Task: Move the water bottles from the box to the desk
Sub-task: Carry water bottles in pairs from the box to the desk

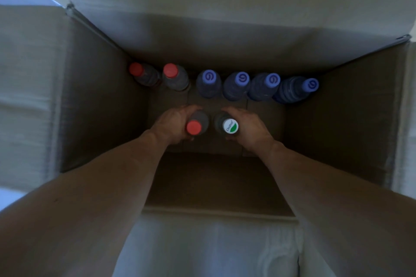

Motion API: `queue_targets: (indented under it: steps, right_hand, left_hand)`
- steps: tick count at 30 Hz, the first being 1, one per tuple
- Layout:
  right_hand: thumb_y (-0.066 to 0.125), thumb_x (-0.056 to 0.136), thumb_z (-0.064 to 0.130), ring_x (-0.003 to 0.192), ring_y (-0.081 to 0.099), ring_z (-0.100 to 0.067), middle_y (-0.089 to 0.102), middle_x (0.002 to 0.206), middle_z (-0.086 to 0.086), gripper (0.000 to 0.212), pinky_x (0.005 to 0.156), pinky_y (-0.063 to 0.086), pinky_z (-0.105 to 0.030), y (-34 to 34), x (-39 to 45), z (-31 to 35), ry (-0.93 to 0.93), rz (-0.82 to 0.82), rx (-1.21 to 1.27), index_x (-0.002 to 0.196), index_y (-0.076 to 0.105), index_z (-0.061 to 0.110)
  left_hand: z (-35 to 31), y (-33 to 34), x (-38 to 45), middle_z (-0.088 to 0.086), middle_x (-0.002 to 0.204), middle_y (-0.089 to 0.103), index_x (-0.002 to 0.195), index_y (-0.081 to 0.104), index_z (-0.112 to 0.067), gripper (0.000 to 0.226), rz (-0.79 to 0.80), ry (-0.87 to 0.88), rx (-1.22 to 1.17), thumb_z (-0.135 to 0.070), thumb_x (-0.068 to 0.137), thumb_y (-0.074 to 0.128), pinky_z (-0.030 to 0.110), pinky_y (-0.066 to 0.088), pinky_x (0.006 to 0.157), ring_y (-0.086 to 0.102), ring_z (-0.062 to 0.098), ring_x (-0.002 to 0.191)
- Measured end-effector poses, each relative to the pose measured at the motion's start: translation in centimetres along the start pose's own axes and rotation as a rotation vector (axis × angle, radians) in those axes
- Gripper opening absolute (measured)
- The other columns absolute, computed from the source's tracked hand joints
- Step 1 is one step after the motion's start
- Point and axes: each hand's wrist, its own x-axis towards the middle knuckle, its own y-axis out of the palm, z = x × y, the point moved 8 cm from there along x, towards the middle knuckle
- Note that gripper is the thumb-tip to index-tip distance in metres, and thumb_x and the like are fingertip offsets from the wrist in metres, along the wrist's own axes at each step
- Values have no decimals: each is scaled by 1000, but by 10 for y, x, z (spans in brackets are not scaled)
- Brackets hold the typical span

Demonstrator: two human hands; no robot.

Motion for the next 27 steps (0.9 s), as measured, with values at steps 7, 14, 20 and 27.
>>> queue_targets:
  steps: [7,14,20,27]
  right_hand:
    - [83,76,13,130,51,-26,57,137,-7,75,109,43,-42,-19,-18,-1,95,-20,158,139,45,22]
    - [93,62,22,119,59,-14,66,126,7,78,108,44,-42,-72,-53,8,179,2,457,132,58,26]
    - [84,70,10,109,66,-16,74,107,8,47,94,51,-38,-129,-89,41,190,0,838,110,67,30]
    - [82,76,19,115,60,-23,66,123,-1,54,98,48,-55,-190,-156,78,263,-55,1132,124,60,23]
  left_hand:
    - [-15,-21,-15,10,141,54,143,52,-16,86,-45,35,-35,-18,66,92,36,39,109,49,29,133]
    - [-51,-77,-46,-18,94,69,94,64,-36,45,98,18,-323,-11,67,90,11,45,75,64,-2,90]
    - [-97,-128,-83,-6,105,76,107,71,-30,45,163,-10,-576,-17,66,81,32,49,89,67,15,105]
    - [-139,-176,-138,-4,125,67,115,62,-34,49,115,-147,-707,-46,71,81,55,41,101,58,22,116]
